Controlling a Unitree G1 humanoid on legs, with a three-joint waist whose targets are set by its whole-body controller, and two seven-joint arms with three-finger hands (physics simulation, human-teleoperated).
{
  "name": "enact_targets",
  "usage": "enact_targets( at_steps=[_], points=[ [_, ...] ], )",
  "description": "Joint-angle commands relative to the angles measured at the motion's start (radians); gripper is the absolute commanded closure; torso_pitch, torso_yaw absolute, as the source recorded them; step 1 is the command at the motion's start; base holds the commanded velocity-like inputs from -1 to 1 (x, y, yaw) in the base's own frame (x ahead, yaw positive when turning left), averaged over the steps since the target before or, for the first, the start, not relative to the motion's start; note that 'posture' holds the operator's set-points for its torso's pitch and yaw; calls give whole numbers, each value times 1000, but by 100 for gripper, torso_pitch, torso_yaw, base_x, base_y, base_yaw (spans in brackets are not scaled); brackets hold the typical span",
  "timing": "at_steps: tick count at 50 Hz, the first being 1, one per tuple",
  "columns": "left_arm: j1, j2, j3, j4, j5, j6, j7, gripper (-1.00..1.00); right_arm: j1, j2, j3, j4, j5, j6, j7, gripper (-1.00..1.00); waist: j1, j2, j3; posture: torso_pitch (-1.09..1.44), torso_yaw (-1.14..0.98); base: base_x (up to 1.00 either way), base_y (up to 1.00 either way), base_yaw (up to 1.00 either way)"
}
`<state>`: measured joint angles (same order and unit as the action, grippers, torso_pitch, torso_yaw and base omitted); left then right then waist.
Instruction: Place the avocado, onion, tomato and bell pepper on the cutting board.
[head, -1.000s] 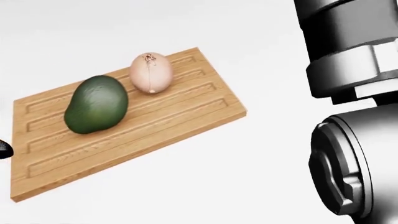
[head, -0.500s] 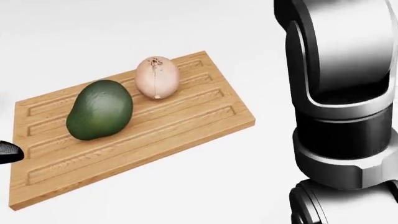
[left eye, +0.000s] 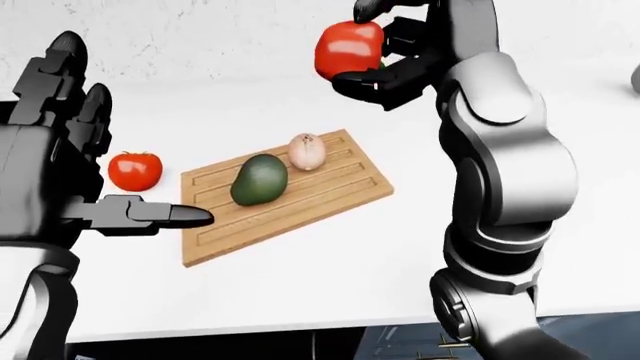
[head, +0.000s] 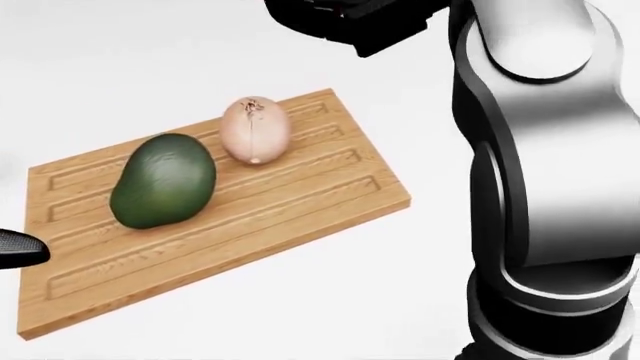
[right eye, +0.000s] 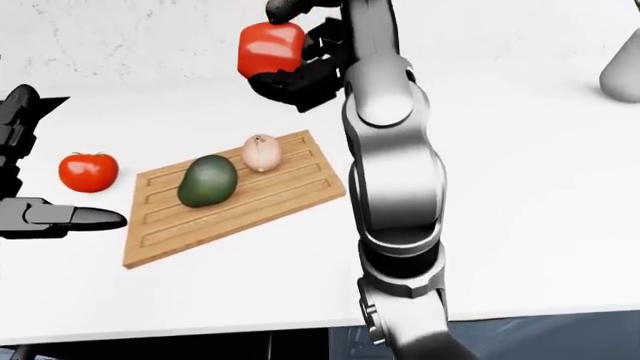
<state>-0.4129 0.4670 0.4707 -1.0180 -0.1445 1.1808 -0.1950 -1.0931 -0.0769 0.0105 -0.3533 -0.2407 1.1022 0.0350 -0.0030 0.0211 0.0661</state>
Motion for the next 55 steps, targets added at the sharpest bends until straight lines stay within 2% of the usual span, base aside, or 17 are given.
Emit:
enact_targets(
  at_steps=[1, 13, 26, 30, 31, 39, 43, 55],
  points=[
    [-15, 7, 9, -11, 22, -34, -2, -100, -1, 4, -4, -50, -14, -19, -10, 88, 0, 4, -23, 0, 0, 0, 0, 0],
    [-4, -22, -10, -5, 73, -60, -24, -100, 174, 50, 24, -179, -45, 6, -30, 88, 2, 0, -30, 0, 0, 0, 0, 0],
    [-19, -21, -13, 7, 93, -58, -45, -100, 296, 80, 50, -273, -67, 36, -30, 88, 4, -2, -37, 0, 0, 0, 0, 0],
    [-16, -25, -16, 8, 98, -62, -48, -100, 335, 92, 54, -258, -70, -2, -43, 88, 3, 1, -36, 0, 0, 0, 0, 0],
    [-15, -26, -16, 8, 98, -62, -49, -100, 351, 103, 46, -214, -66, -53, -63, 88, 3, 2, -37, 0, 0, 0, 0, 0],
    [-7, -33, -32, 13, 117, -75, -52, -100, 363, 118, 37, -50, -48, -209, -135, 88, 0, 5, -43, 0, 0, 0, 0, 0],
    [-2, -36, -30, 13, 126, -80, -62, -100, 379, 121, 55, 4, -57, -268, -151, 86, -1, 3, -45, 0, 0, 0, 0, 0],
    [18, -46, -38, 8, 158, -90, -83, -100, 461, 141, 71, -20, -87, -283, -135, 80, 2, -2, -48, 0, 0, 0, 0, 0]
  ],
)
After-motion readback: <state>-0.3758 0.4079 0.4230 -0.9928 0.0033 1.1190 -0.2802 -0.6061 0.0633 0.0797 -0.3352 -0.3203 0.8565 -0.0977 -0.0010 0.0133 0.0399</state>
